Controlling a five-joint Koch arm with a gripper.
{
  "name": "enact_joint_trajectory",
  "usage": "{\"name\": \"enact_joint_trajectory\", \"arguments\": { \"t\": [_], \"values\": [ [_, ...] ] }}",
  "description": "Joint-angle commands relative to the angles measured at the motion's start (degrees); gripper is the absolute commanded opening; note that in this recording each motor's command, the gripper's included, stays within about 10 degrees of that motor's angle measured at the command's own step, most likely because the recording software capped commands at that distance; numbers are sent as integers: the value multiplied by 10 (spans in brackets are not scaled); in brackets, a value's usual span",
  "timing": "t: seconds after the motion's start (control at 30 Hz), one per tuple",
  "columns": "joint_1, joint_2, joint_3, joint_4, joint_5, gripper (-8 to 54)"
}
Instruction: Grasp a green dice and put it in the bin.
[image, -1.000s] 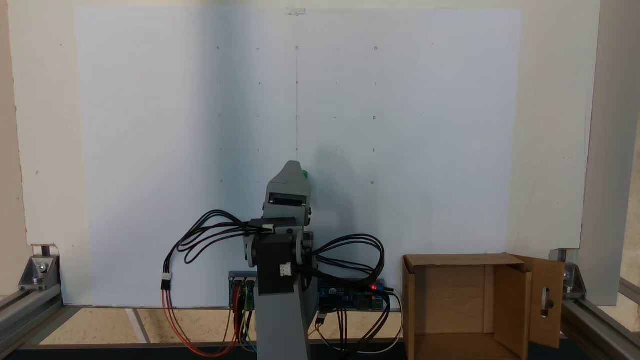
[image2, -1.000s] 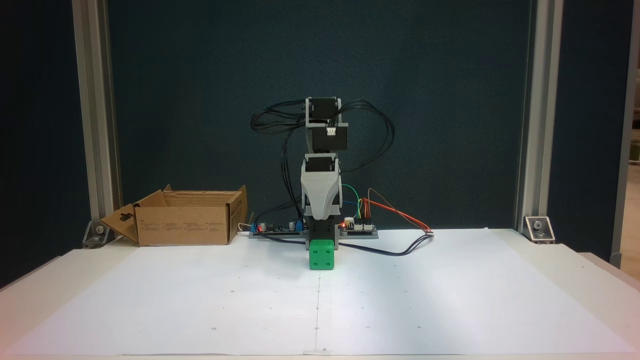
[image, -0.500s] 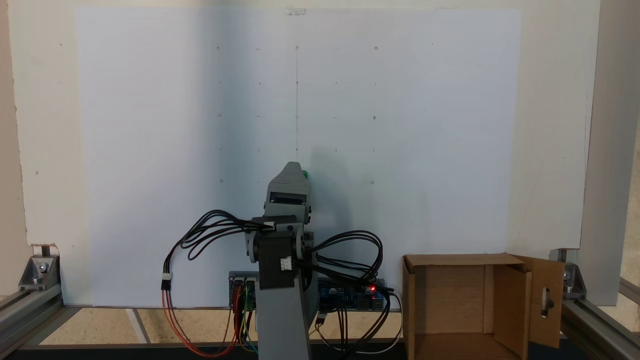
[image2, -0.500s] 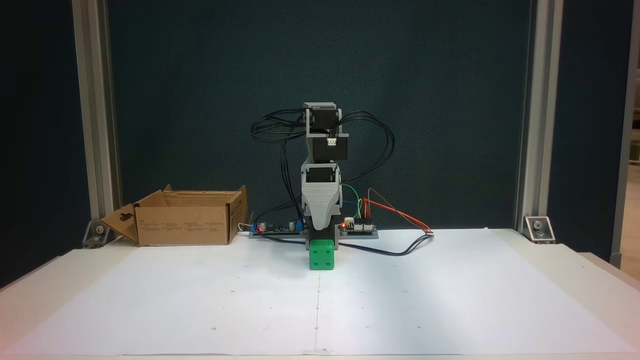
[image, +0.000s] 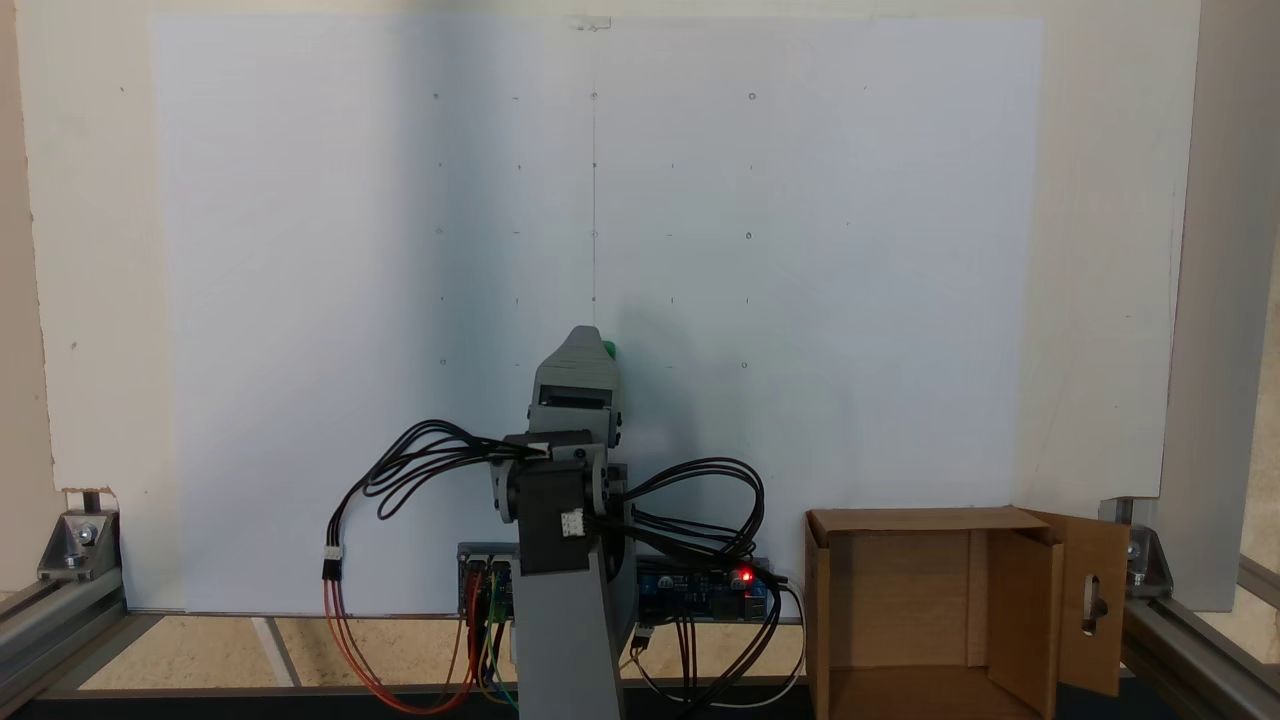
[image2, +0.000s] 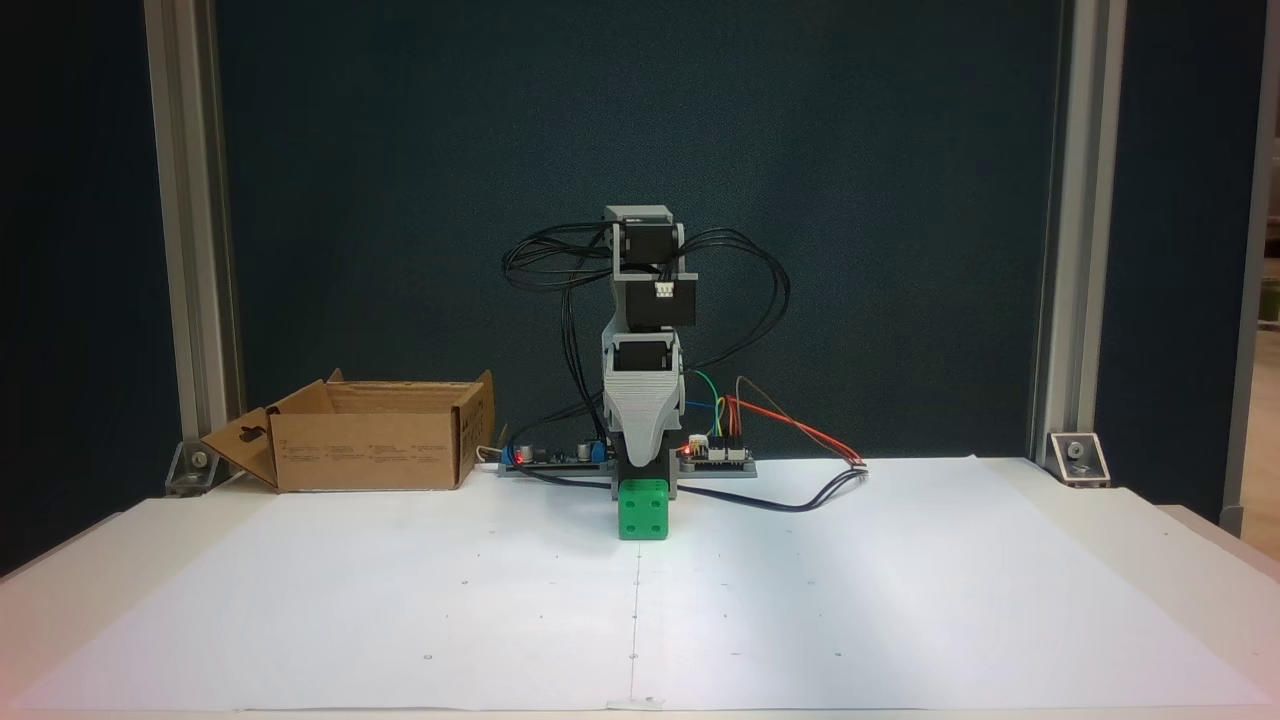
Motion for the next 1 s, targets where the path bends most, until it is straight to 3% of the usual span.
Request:
{"name": "enact_joint_trajectory", "arguments": {
  "t": [0.0,0.53,0.97],
  "values": [
    [-3,-9,-10,-8,9,447],
    [-12,-116,53,-141,8,439],
    [-18,-129,74,-189,9,431]
  ]
}}
